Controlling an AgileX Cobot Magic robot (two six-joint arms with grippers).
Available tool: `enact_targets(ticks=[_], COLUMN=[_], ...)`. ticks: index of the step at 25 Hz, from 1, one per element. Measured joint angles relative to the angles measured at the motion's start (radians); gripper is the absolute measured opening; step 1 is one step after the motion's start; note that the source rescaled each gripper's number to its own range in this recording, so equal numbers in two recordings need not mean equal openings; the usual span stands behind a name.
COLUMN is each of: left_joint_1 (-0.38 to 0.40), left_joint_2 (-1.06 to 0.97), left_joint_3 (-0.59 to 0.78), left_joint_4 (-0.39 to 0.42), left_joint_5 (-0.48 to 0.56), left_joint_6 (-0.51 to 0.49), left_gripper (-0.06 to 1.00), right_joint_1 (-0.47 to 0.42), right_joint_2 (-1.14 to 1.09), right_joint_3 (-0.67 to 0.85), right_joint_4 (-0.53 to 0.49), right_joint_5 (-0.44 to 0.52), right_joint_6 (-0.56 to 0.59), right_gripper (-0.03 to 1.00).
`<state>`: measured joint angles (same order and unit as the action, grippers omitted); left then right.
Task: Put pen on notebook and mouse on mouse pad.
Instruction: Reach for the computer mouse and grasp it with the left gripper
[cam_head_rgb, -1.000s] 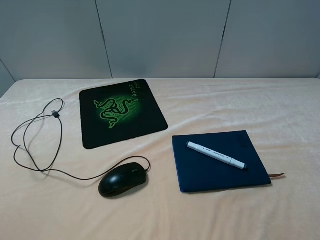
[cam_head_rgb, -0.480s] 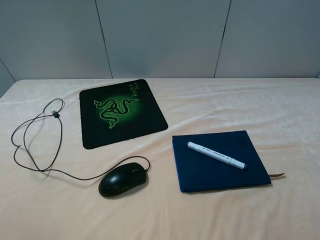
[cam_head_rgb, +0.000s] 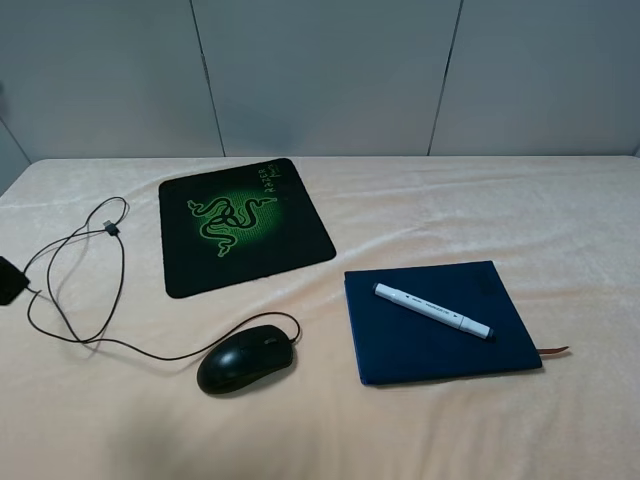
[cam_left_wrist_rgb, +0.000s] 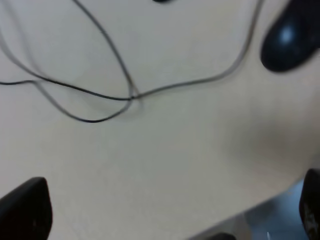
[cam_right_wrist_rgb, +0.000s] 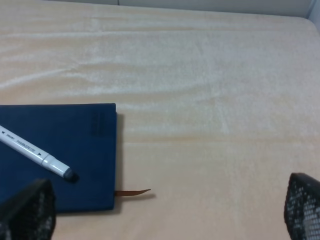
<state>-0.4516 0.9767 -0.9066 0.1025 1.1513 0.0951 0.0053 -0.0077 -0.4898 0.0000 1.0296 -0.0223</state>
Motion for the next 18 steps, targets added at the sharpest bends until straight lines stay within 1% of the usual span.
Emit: enact_targets(ticks=[5,12,18], left_joint_1=[-0.116,-0.228,-0.339], left_joint_2=[0.152,0.349,0.511], left_joint_3=[0.000,-0.004,-0.004], left_joint_4=[0.000,-0.004,-0.005], left_joint_5=[-0.031,-0.092,-0.174], left_joint_6=[0.001,0.001,0.001], left_gripper=[1.00,1.00,1.00], right_joint_1=[0.000,0.000,0.000], right_joint_2=[0.000,0.000,0.000], right_joint_3=[0.000,0.000,0.000], right_joint_4=[0.000,0.000,0.000], right_joint_5=[0.000,0.000,0.000], right_joint_6=[0.000,0.000,0.000], right_gripper=[1.00,1.00,1.00])
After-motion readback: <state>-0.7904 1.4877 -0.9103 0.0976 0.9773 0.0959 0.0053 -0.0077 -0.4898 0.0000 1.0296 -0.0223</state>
